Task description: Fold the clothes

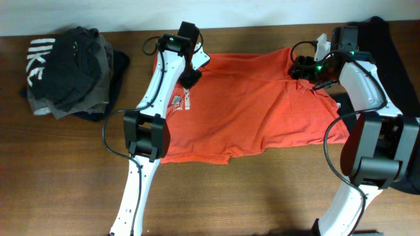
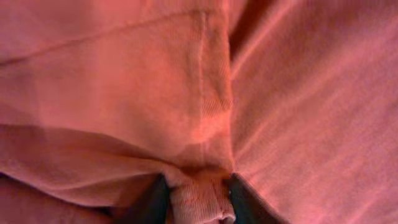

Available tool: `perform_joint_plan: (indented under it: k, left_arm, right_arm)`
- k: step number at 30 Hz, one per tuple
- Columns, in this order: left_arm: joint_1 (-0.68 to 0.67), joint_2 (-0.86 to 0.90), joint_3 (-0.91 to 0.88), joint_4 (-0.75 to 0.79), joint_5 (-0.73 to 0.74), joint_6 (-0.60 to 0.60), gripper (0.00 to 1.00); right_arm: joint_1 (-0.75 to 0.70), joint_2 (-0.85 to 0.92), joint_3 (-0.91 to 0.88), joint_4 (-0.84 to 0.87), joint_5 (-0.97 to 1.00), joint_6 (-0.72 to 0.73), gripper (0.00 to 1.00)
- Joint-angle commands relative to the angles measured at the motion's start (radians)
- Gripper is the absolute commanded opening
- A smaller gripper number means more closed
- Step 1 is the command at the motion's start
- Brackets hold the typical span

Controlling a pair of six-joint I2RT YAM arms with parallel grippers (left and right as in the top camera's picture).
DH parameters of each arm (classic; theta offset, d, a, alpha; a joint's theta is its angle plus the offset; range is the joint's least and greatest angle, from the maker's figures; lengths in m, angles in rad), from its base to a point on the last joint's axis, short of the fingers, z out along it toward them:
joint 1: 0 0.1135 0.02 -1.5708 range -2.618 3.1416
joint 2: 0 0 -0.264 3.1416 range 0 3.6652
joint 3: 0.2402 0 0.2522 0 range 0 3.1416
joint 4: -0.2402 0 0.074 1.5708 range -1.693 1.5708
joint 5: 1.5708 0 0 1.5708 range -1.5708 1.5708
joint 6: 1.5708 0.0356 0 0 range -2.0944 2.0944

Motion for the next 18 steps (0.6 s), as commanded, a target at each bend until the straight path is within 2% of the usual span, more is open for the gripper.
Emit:
perform_joint_plan:
  k: [1,4,6,9,14,18]
  left_arm:
    - [0.007,0.016,0.016,0.012,-0.011,0.002,0.15]
    - [0.007,0.016,0.016,0.02,-0.025,-0.029,0.01]
    - [0.009,0.014,0.024,0.038,-0.089,-0.106,0.01]
    - [0.011,0.006,0.074,0.026,-0.105,-0.187,0.01]
    - [0.011,0.003,0.19,-0.019,-0.105,-0.251,0.01]
    - [0.011,0.003,0.28,-0.05,-0.105,-0.276,0.01]
  right_arm:
    - [0.006,-0.03,0.021,-0.001,-0.014,0.005,0.82]
    - [0.007,-0.03,0.021,-0.004,-0.014,0.005,0.82]
    - [0.014,-0.03,0.021,-0.005,-0.014,0.005,0.82]
    - [0.031,-0.03,0.021,-0.004,-0.009,0.002,0.82]
    - [0.05,-0.016,0.02,-0.009,0.043,0.001,0.81]
    - [0.058,0.005,0.017,-0.045,0.048,0.002,0.69]
